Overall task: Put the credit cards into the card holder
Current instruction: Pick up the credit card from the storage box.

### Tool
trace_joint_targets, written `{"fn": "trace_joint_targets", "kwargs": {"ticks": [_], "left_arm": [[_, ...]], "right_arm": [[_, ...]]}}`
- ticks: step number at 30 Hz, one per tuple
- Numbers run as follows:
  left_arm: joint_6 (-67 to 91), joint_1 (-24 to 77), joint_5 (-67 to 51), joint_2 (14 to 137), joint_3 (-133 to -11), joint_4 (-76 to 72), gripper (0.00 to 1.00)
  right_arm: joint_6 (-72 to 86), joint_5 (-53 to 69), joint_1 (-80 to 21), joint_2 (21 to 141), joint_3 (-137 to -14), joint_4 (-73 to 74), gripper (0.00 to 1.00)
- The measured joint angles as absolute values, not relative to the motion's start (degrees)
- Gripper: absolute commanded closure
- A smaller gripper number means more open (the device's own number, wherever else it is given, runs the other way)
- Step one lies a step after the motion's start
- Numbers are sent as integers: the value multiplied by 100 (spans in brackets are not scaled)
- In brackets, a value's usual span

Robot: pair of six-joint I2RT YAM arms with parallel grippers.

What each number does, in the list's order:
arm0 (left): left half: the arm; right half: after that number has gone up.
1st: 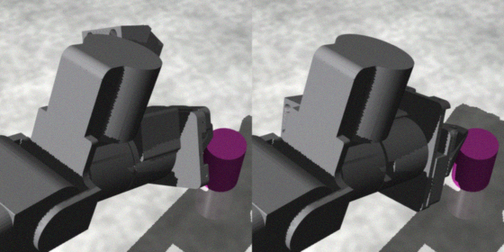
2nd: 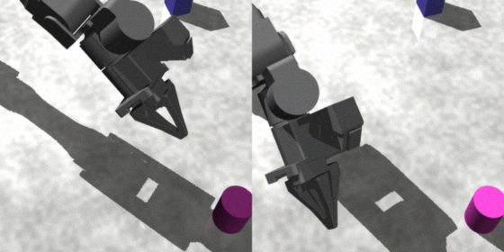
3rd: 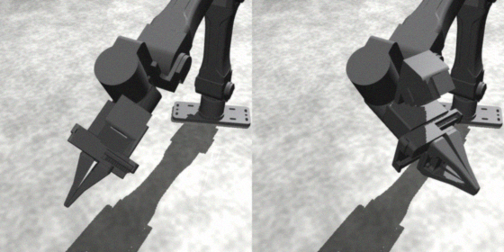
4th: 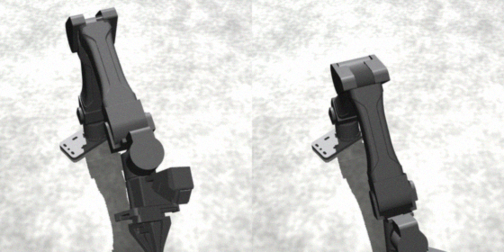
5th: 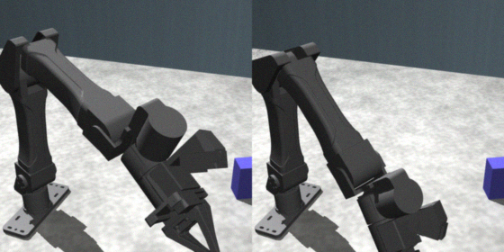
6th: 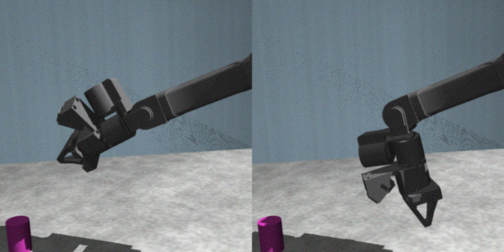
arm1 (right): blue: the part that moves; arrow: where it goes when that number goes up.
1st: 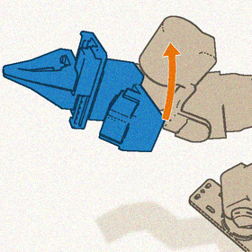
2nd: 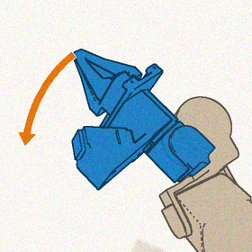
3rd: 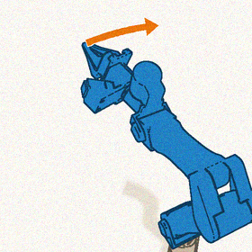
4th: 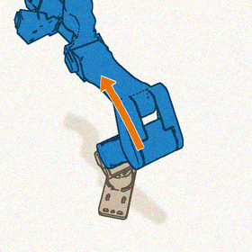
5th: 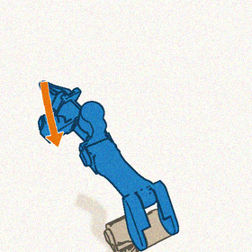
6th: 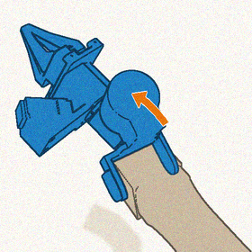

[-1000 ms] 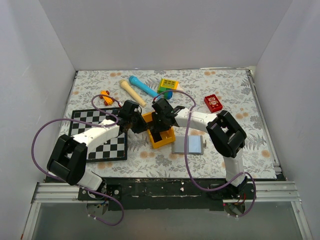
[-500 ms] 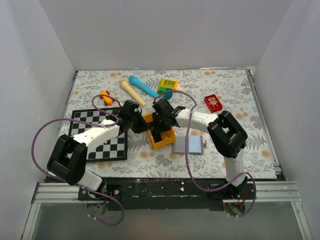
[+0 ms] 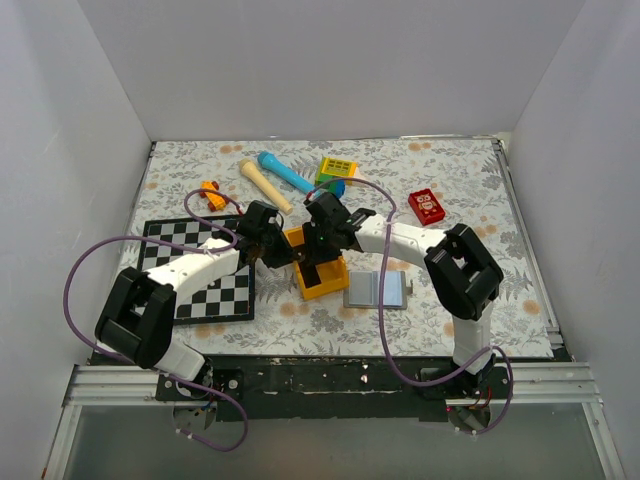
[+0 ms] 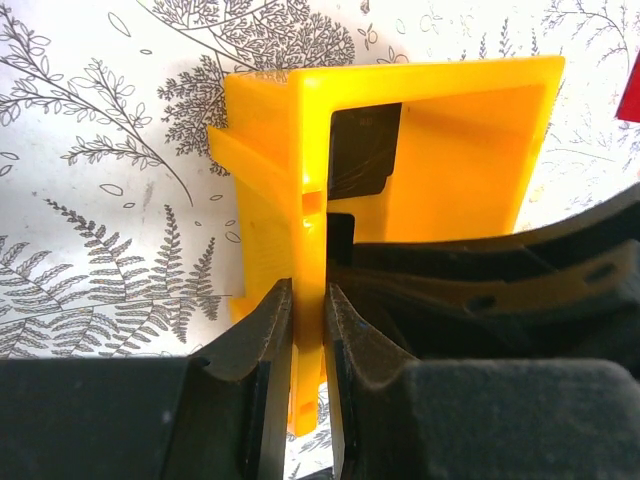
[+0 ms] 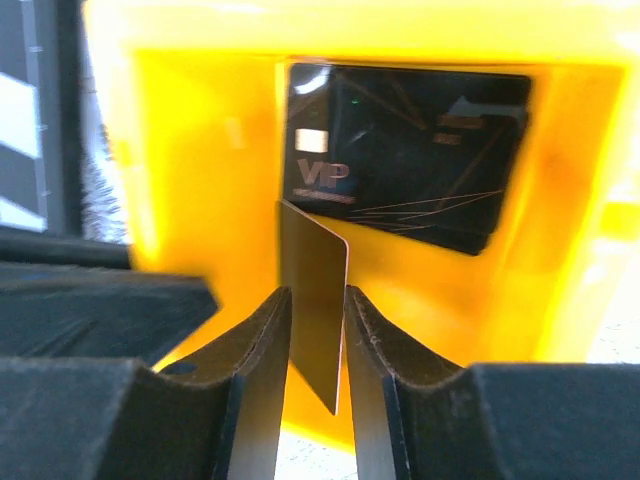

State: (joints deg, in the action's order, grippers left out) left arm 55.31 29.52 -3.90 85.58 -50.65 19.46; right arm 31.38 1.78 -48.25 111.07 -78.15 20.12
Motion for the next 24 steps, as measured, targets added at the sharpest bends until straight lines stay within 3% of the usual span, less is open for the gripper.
{"fn": "trace_joint_targets", "kwargs": {"ticks": [24], "left_arm": [[5509, 2952, -362, 8573, -5065, 1883, 100]], "right_arm": [[3135, 676, -4958, 10949, -7994, 2241, 68]]}}
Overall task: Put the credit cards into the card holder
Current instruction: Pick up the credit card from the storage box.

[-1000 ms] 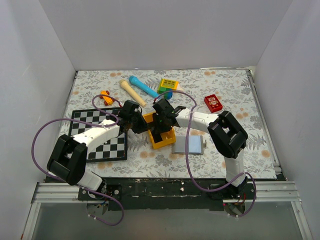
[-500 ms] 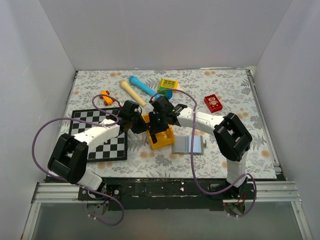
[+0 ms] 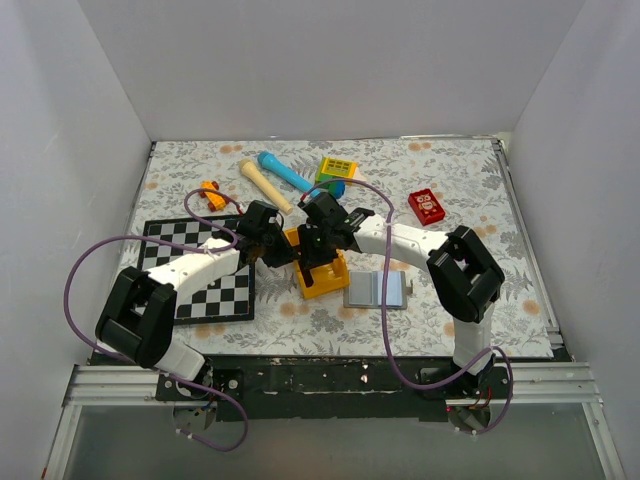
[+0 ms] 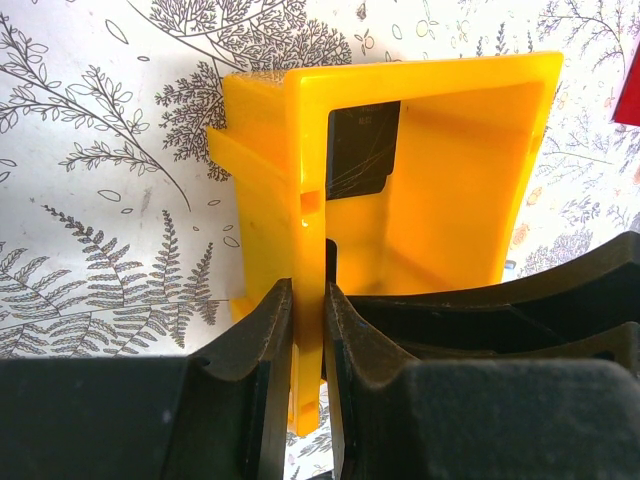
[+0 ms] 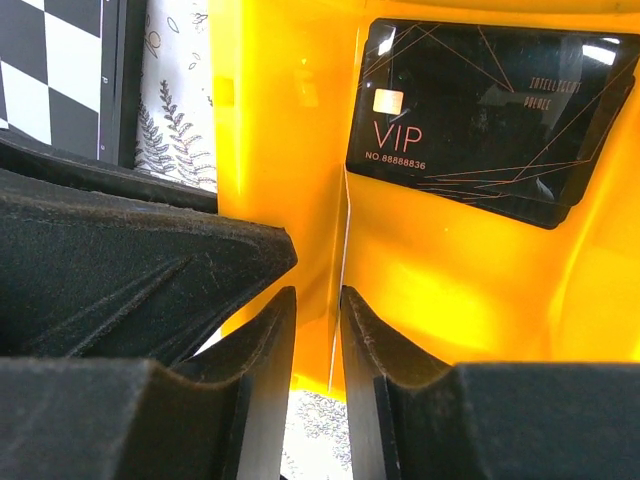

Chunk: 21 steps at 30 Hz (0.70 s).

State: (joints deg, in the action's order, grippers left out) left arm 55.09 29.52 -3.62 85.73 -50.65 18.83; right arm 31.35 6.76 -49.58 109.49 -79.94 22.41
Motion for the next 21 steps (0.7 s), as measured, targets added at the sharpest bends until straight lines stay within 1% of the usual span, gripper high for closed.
{"fn": "trace_joint_targets", "kwargs": {"ticks": [12, 14, 17, 21], "left_arm": [[5509, 2952, -362, 8573, -5065, 1883, 100], [5509, 2952, -362, 8576, -5065, 1883, 100], [5509, 2952, -362, 8576, -5065, 1883, 100], [5509, 2952, -362, 8573, -5065, 1883, 100]], "right_arm": [[3170, 794, -4963, 11059, -7992, 2233, 81], [3173, 790, -4963, 11083, -7992, 2237, 87], [3168, 773, -4963, 11102, -7992, 2241, 99], [3177, 615, -4954, 11093, -7981, 2259, 99]]}}
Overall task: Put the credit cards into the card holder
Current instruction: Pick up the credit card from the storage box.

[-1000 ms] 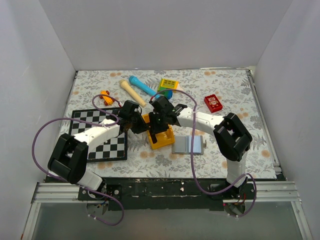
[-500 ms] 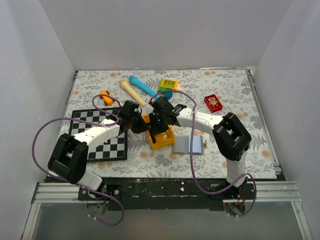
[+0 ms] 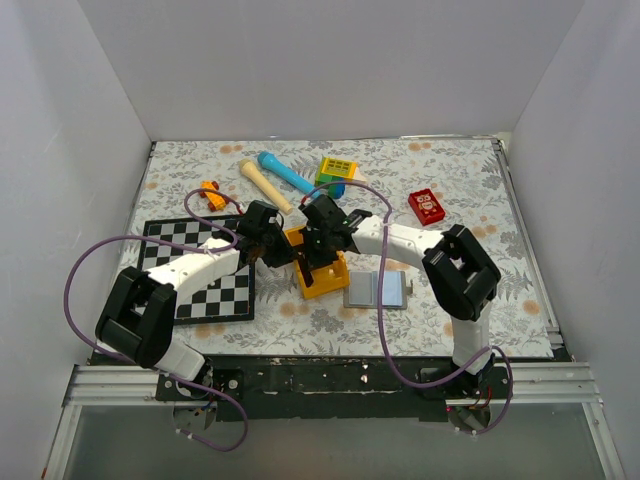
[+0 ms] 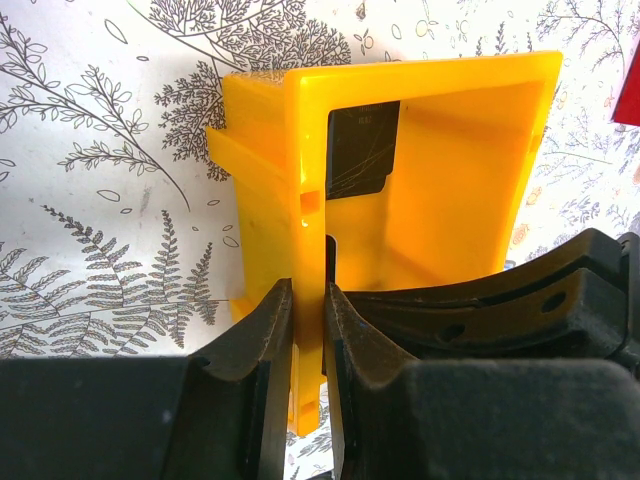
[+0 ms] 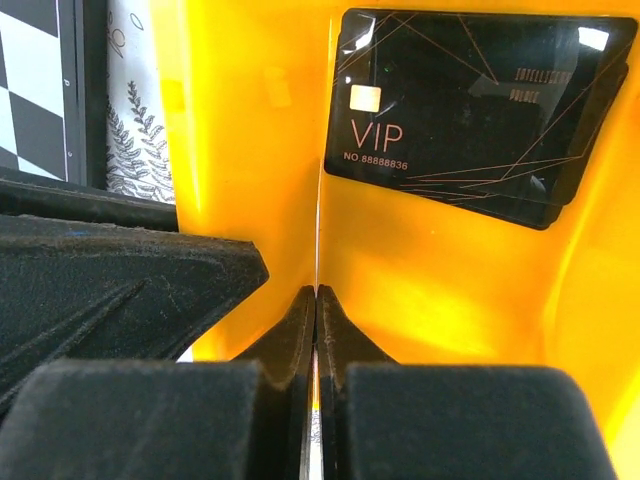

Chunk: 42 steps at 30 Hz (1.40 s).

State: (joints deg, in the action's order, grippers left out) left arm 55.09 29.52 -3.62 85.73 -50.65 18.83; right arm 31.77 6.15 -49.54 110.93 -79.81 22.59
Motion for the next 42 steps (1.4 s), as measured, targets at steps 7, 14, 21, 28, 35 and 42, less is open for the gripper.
{"fn": "trace_joint_targets", "kwargs": {"ticks": [7, 14, 21, 28, 35, 42], "left_arm": [[5507, 2952, -360, 8584, -5083, 1890, 100], [5290, 2952, -263, 8731, -5308, 2014, 100], [4613, 2847, -322, 9240, -6042, 2265, 100], [3889, 2403, -556, 9719, -6694, 2565, 100], [3256, 2023, -532, 10022, -7142, 2921, 100], [2781, 1715, -403, 10079, -7240, 3234, 75]], "right_arm": [[3247, 443, -4869, 10523, -7693, 2263, 99], [3277, 370, -4477, 9314, -7658, 2252, 99], [3275, 215, -3981, 8058, -6930, 2290, 99], [3264, -75, -3579, 7234, -5765, 2591, 99], [3271, -161, -3124, 6528, -4731, 2842, 99], [3120, 292, -2740, 6018, -4001, 2532, 99]]}}
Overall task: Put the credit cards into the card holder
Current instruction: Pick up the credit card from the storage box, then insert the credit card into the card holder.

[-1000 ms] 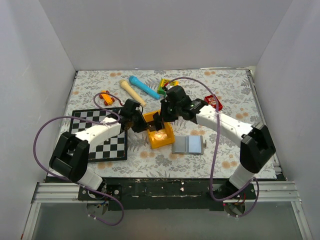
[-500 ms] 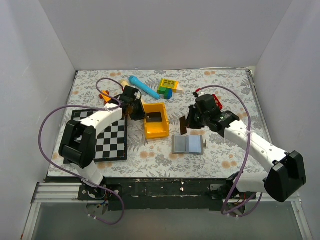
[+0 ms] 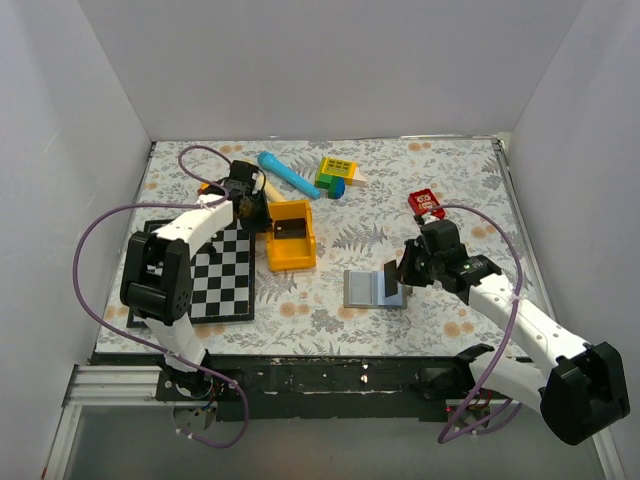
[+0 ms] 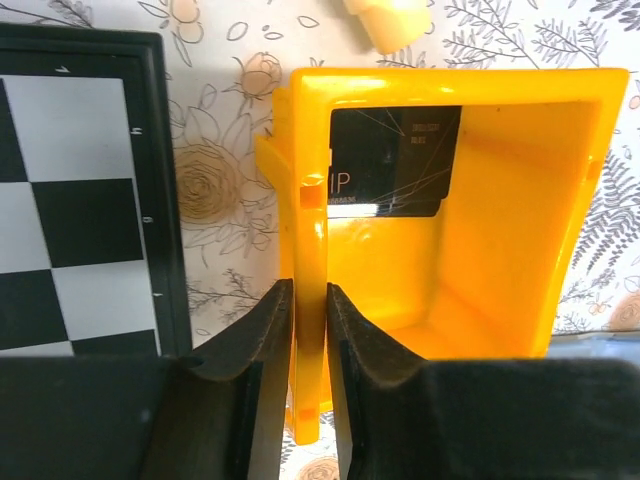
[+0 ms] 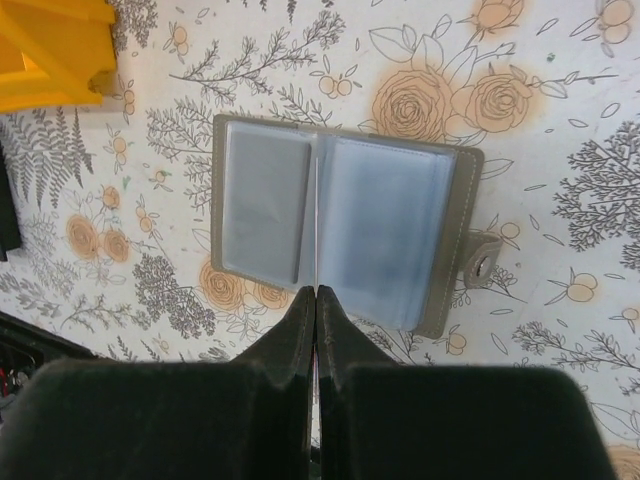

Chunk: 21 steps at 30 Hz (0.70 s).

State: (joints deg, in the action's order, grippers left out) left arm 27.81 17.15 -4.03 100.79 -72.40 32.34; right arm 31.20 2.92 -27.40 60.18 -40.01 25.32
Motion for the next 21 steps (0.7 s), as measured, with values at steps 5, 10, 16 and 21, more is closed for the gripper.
{"fn": "trace_joint_targets", "kwargs": {"ticks": [5, 10, 16, 21], "left_arm": [[2606, 1588, -377, 10138, -7306, 3334, 60], [2552, 1581, -327, 10114, -7511, 3505, 54], [2526, 1721, -180, 9553, -7686, 3627, 50], [2543, 2519, -217, 9166, -7817, 3485, 50]], "right_arm": [[2980, 650, -2700, 5911, -3579, 2141, 99], [2967, 801, -2700, 5907, -3538, 1861, 99], [2982, 746, -2700, 5544, -3334, 1573, 99], [2982, 563, -2696, 5236, -3267, 1466, 99]]}}
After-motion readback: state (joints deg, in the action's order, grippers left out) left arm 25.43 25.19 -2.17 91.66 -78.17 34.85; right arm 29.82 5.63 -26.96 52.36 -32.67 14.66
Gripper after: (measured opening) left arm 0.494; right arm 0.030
